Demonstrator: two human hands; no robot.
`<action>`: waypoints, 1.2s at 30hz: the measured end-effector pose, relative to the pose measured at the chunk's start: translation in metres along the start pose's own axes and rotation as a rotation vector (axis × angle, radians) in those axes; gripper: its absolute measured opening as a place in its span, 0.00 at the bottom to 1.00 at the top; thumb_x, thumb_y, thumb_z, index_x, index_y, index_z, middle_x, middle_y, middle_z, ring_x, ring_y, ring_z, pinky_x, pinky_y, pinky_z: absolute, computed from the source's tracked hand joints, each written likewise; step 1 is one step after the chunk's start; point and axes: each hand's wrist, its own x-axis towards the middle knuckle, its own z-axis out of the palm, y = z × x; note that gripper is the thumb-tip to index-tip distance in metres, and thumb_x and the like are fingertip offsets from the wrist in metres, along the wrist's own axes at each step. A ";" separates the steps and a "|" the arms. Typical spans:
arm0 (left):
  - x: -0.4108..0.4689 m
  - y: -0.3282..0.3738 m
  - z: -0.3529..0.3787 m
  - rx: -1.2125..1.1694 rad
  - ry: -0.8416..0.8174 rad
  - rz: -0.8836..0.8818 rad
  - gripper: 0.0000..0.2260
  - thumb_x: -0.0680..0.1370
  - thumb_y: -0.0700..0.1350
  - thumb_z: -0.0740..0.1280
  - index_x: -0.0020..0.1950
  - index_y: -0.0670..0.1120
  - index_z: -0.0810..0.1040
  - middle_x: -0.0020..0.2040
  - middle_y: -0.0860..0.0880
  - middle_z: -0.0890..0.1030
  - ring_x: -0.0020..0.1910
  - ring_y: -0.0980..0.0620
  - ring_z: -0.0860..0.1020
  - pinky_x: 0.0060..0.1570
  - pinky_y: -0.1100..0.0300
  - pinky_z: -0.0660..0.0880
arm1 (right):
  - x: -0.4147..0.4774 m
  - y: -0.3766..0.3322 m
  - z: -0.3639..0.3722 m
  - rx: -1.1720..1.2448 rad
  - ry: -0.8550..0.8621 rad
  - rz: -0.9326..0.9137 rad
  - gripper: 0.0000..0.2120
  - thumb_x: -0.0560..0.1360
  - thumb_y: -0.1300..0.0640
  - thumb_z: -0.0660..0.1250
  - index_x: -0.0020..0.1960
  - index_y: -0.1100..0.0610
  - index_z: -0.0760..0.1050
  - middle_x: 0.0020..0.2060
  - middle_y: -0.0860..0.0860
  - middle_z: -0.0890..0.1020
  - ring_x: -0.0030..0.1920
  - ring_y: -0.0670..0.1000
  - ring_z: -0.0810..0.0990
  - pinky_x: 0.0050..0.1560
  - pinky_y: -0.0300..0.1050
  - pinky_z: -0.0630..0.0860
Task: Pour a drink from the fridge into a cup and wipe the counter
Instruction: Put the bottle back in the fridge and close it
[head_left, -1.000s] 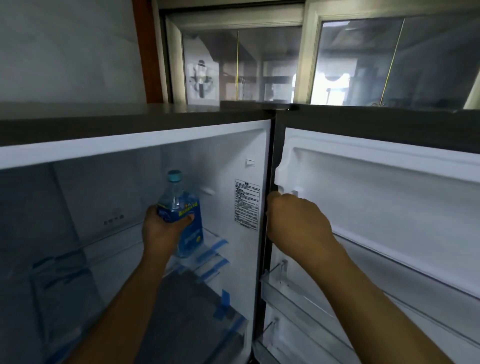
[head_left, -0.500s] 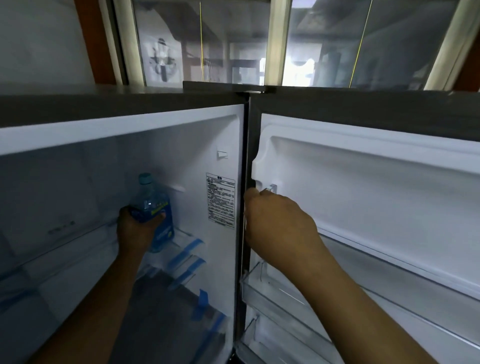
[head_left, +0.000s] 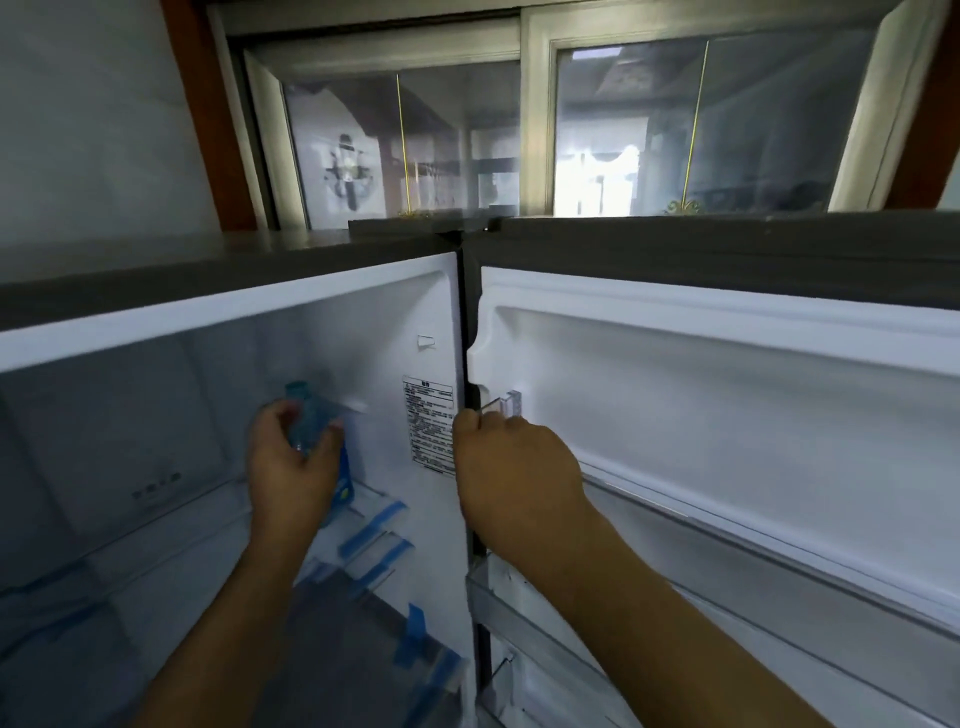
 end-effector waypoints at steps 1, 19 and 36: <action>-0.005 0.020 -0.002 -0.012 -0.035 0.023 0.15 0.78 0.41 0.72 0.62 0.42 0.75 0.57 0.47 0.76 0.53 0.55 0.75 0.58 0.56 0.73 | -0.007 0.004 -0.006 0.010 0.010 -0.002 0.15 0.47 0.63 0.75 0.34 0.60 0.79 0.22 0.52 0.75 0.20 0.51 0.72 0.26 0.37 0.56; -0.169 0.207 0.064 0.309 -0.862 0.895 0.23 0.72 0.75 0.58 0.43 0.55 0.68 0.37 0.58 0.72 0.37 0.57 0.68 0.41 0.60 0.65 | -0.216 0.140 -0.161 0.323 0.076 0.055 0.16 0.75 0.38 0.59 0.58 0.44 0.74 0.48 0.40 0.78 0.46 0.41 0.77 0.41 0.36 0.77; -0.152 0.159 -0.128 0.060 -0.977 0.477 0.36 0.66 0.77 0.65 0.71 0.65 0.66 0.72 0.63 0.68 0.71 0.64 0.67 0.71 0.60 0.65 | -0.248 0.033 -0.209 0.102 0.734 -0.130 0.30 0.72 0.39 0.69 0.66 0.57 0.76 0.69 0.63 0.70 0.72 0.68 0.61 0.64 0.77 0.59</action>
